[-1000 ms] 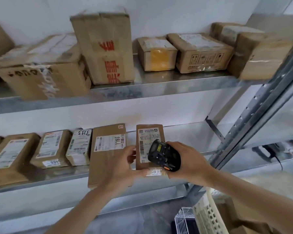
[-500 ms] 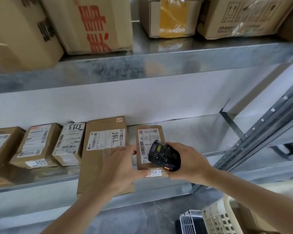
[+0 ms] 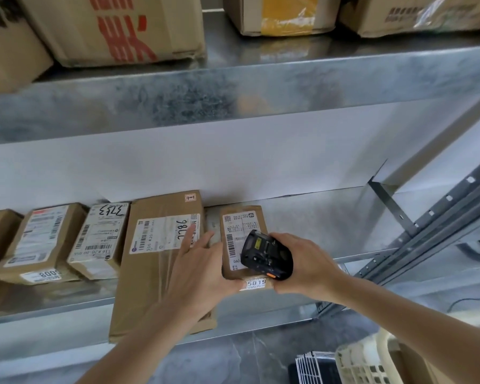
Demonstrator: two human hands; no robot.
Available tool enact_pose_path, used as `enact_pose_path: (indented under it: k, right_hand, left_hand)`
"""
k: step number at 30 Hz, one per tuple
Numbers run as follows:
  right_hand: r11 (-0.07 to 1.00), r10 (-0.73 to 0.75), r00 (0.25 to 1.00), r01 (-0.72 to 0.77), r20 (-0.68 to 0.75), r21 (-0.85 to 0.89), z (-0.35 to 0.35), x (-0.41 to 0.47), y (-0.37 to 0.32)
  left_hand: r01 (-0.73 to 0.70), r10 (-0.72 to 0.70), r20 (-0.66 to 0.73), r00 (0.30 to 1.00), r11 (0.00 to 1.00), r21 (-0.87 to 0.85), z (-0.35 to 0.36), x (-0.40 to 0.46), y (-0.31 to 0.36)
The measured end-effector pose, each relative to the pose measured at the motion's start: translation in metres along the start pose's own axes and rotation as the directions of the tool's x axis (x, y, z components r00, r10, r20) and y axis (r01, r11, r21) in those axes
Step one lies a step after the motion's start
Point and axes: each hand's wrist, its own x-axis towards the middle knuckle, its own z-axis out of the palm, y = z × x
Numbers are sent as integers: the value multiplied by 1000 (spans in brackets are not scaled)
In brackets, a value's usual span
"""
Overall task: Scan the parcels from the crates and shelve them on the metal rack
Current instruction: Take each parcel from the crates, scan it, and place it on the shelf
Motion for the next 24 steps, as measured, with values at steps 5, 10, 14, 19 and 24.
enact_pose_path:
  k: [5, 10, 14, 19, 24]
  right_hand:
    - [1000, 1, 1000, -1, -11, 1, 0, 9, 7]
    - [1000, 4, 1000, -4, -27, 3, 2, 18, 14]
    - [1000, -6, 1000, 6, -30, -19, 1, 26, 17]
    - [999, -19, 999, 18, -33, -35, -2, 35, 19]
    - [999, -27, 999, 26, -20, -43, -5, 42, 19]
  left_hand:
    - [68, -71, 87, 994, 997, 35, 4, 14, 2]
    - [85, -91, 81, 993, 994, 71, 10, 25, 2]
    - [85, -92, 93, 991, 993, 84, 14, 31, -2]
    - [102, -112, 101, 989, 990, 99, 16, 38, -2]
    - [116, -129, 132, 983, 988, 106, 16, 44, -4]
